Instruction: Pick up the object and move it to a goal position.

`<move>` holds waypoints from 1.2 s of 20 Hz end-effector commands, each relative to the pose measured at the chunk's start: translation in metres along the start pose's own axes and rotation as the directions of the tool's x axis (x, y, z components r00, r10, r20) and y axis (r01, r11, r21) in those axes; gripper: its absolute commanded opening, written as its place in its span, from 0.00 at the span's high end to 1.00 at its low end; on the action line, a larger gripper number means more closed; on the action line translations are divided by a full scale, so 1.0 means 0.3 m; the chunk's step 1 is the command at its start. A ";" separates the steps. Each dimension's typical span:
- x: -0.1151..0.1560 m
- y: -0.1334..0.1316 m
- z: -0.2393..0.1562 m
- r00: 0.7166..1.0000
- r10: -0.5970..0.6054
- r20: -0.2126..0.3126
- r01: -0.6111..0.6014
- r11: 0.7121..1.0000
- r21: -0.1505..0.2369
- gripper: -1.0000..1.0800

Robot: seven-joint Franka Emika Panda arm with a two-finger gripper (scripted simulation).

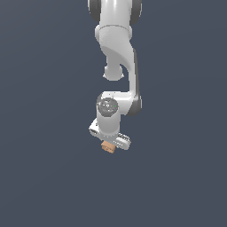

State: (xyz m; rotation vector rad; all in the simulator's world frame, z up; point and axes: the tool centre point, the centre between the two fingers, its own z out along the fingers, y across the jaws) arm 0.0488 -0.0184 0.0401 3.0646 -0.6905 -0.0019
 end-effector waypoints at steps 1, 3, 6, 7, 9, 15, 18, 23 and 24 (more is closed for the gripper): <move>0.002 0.000 0.000 1.000 0.000 -0.001 0.000 1.000 0.000 1.00; 0.002 0.000 0.000 1.000 0.000 -0.001 0.000 1.000 0.000 1.00; 0.002 0.000 0.000 1.000 0.000 -0.001 0.000 1.000 0.000 1.00; 0.002 0.000 0.000 1.000 0.000 -0.001 0.000 1.000 0.000 1.00; 0.002 0.000 0.000 1.000 0.000 -0.001 0.000 1.000 0.000 1.00; 0.011 0.000 -0.025 1.000 0.000 -0.001 0.000 1.000 0.000 1.00; 0.025 0.000 -0.064 1.000 0.000 -0.001 0.000 1.000 0.000 1.00; 0.061 0.001 -0.166 1.000 0.000 -0.001 0.000 1.000 0.000 1.00; 0.070 0.001 -0.191 1.000 0.000 -0.001 0.000 1.000 0.000 1.00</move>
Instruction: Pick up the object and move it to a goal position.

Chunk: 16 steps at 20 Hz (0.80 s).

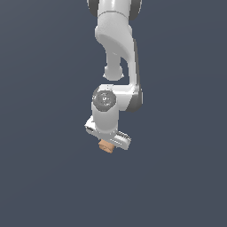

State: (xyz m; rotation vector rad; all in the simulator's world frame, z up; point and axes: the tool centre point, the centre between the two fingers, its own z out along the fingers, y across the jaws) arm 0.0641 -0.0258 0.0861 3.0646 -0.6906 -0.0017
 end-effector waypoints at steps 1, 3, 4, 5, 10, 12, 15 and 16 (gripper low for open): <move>0.023 0.000 -0.065 1.000 0.000 -0.001 0.000 1.000 0.000 1.00; 0.044 0.000 -0.121 1.000 0.000 -0.001 0.000 1.000 0.000 1.00; 0.055 0.000 -0.150 1.000 0.000 -0.001 0.000 1.000 0.000 1.00; 0.066 0.000 -0.180 1.000 0.000 -0.001 0.000 1.000 0.000 1.00; 0.124 0.000 -0.332 1.000 0.000 -0.001 0.000 1.000 0.000 1.00; 0.147 -0.001 -0.390 1.000 0.000 -0.001 0.000 1.000 0.000 1.00; 0.176 -0.002 -0.461 1.000 0.000 -0.001 0.000 1.000 0.000 1.00; 0.184 -0.003 -0.481 1.000 0.000 -0.001 0.000 1.000 0.000 1.00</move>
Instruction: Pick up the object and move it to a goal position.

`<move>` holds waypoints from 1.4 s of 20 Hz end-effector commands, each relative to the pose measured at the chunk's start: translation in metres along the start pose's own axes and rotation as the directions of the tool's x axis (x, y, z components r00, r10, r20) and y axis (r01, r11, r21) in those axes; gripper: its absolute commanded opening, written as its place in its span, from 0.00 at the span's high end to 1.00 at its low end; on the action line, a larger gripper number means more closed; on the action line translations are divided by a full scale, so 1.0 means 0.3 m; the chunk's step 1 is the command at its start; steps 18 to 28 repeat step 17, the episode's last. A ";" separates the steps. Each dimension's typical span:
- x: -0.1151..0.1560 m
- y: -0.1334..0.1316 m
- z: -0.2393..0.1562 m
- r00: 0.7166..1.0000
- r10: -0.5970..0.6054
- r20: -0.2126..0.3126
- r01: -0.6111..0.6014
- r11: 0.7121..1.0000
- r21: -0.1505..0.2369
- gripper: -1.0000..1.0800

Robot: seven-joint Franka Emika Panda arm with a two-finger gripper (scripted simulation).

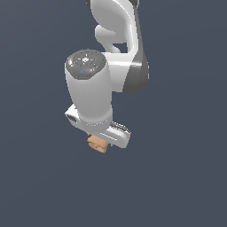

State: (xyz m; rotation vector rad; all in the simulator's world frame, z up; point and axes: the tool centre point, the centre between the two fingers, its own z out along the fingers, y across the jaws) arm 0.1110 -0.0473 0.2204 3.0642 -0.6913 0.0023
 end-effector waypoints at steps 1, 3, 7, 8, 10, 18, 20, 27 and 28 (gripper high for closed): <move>0.020 -0.001 -0.051 1.000 0.000 0.001 0.000 1.000 -0.001 1.00; 0.034 -0.002 -0.082 1.000 0.000 0.001 0.000 1.000 -0.001 1.00; 0.054 -0.003 -0.127 1.000 0.000 0.001 0.000 1.000 -0.001 1.00; 0.057 -0.004 -0.135 1.000 -0.001 0.001 0.001 1.000 0.000 1.00; 0.064 -0.005 -0.148 1.000 -0.001 0.001 0.001 1.000 0.000 1.00; 0.073 -0.007 -0.164 1.000 -0.001 0.001 0.001 1.000 0.000 1.00; 0.073 -0.007 -0.164 1.000 -0.001 0.001 0.001 1.000 0.000 1.00; 0.073 -0.007 -0.164 1.000 -0.001 0.001 0.001 1.000 0.000 1.00; 0.073 -0.007 -0.164 1.000 -0.001 0.001 0.001 1.000 0.000 1.00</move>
